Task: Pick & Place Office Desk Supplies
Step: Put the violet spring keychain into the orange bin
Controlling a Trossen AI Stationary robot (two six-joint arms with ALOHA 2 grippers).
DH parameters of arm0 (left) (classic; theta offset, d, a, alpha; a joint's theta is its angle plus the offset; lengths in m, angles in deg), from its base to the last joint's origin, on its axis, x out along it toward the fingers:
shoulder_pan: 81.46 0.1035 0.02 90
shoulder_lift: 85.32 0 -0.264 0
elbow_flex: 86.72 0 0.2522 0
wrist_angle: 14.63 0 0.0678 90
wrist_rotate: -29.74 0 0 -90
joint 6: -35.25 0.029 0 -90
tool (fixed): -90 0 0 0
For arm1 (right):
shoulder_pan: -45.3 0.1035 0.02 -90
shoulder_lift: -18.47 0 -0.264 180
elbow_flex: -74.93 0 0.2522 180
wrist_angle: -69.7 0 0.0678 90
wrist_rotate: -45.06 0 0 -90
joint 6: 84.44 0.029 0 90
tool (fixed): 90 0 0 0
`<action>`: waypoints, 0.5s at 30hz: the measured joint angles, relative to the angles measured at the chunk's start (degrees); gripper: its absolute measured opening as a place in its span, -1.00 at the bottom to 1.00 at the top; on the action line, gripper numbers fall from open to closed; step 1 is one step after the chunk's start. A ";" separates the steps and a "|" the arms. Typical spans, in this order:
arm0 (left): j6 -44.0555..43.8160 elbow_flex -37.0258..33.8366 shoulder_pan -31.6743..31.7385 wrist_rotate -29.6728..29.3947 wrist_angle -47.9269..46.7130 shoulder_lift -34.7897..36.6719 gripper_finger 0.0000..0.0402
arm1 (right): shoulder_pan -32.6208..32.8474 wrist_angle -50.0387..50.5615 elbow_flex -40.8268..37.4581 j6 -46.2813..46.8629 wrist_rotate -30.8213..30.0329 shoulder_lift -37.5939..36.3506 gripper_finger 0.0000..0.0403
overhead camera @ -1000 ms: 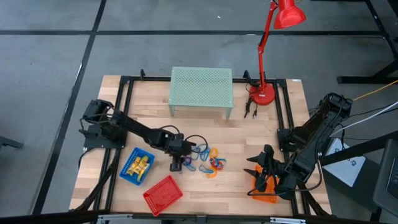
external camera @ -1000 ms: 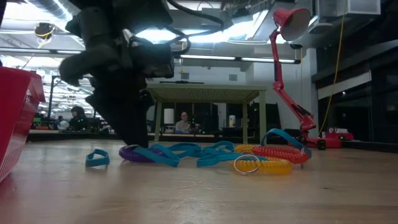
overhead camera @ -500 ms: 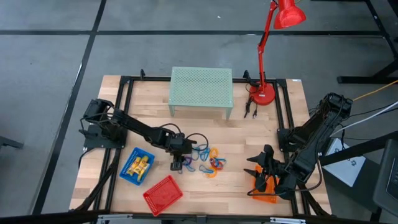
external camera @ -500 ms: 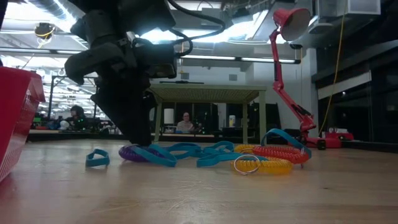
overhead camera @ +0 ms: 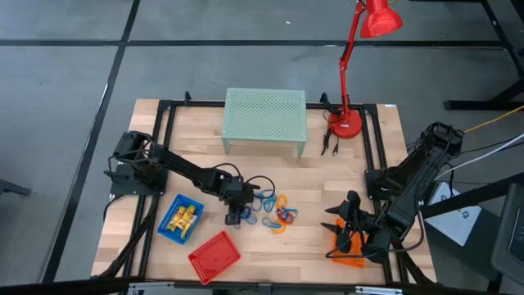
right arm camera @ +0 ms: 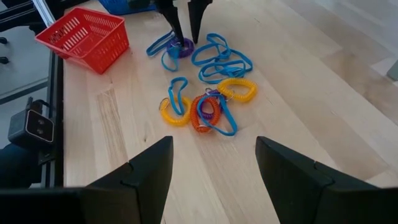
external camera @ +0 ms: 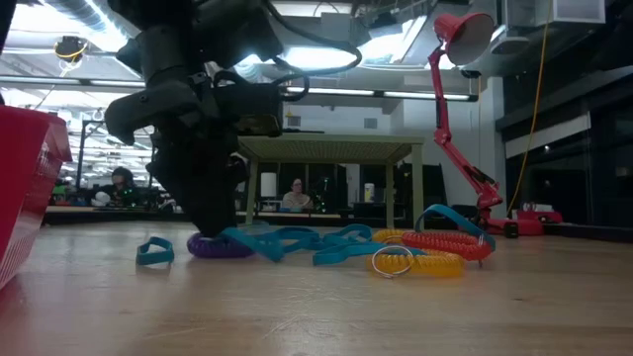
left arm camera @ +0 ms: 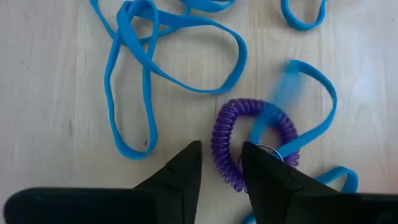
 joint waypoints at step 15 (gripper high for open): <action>5.22 -0.22 0.56 -2.79 -1.11 1.84 -0.95 | 0.00 -0.01 0.00 -0.58 0.11 0.00 0.15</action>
